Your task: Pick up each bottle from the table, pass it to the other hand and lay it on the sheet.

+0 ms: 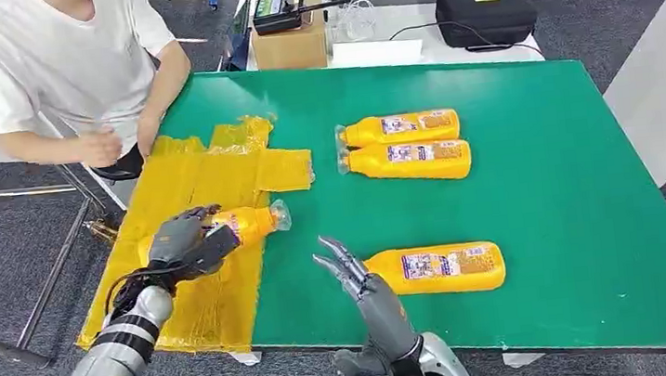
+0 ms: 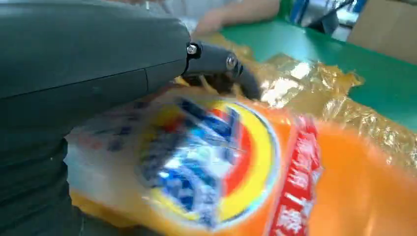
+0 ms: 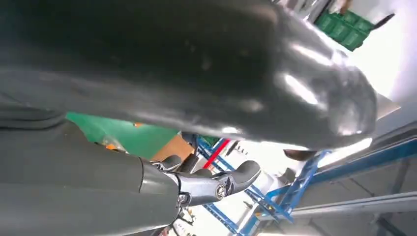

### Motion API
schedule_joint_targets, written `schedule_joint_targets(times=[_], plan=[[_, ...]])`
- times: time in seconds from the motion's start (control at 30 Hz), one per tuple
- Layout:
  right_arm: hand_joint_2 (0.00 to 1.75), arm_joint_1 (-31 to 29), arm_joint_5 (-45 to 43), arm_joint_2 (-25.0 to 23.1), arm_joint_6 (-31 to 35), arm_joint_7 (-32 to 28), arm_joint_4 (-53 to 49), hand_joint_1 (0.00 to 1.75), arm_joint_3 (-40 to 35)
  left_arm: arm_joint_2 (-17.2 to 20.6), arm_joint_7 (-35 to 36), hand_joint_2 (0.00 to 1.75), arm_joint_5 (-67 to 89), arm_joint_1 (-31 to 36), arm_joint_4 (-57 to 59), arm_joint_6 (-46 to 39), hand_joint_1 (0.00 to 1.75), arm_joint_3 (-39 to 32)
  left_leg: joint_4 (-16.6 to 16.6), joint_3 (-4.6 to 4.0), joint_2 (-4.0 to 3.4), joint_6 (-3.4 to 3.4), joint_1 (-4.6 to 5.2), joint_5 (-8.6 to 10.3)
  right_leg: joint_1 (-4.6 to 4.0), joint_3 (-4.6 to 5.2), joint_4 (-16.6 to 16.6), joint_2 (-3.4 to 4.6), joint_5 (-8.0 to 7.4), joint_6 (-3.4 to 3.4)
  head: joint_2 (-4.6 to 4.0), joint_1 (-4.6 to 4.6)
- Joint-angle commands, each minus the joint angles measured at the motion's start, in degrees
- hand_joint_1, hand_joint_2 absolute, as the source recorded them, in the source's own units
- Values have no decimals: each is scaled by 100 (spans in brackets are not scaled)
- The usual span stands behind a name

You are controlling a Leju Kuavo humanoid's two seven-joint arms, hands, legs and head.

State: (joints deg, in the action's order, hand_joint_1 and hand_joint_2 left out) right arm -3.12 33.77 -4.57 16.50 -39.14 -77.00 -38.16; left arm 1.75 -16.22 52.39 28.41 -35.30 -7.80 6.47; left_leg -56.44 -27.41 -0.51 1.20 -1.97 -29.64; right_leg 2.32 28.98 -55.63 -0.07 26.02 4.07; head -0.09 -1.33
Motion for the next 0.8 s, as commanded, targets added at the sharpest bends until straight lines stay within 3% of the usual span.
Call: schedule_joint_targets(times=[0.03,0.2,0.5,0.6,0.67,0.8], plan=[[0,-295,-28,92,-33,-32,450,0,-11,-25,-22,175,-59,-215,369,149,0,-188,11,5,-10,-15,4,1,1,-1,11,14,-5,-14,0,-4],[0,-497,-259,115,-12,-86,643,0,-218,-92,-901,175,-1133,-445,2,1336,0,-134,17,12,-12,-14,7,4,4,-6,16,16,-8,-20,0,0],[0,-695,-572,202,149,-86,811,0,-502,73,-1402,175,-2045,-769,-955,1661,0,389,11,0,-5,-16,4,5,0,1,13,4,-7,-20,0,0],[0,-664,-563,208,183,-86,806,0,-493,-98,-1452,175,-2568,-984,-1379,1730,0,225,10,-2,1,-15,3,3,-1,2,13,-3,-4,-20,0,-2],[0,-583,-509,205,306,-86,773,0,-450,-444,-1616,175,-3735,-1296,-2023,2271,0,-261,16,-4,2,-21,4,4,-2,5,21,-3,-5,-25,0,0],[0,-373,13,207,764,-55,731,0,-153,-880,-1150,175,-5252,-1778,-3154,2762,0,-620,5,-28,16,-23,2,0,-3,24,19,-13,0,-19,0,-2]])
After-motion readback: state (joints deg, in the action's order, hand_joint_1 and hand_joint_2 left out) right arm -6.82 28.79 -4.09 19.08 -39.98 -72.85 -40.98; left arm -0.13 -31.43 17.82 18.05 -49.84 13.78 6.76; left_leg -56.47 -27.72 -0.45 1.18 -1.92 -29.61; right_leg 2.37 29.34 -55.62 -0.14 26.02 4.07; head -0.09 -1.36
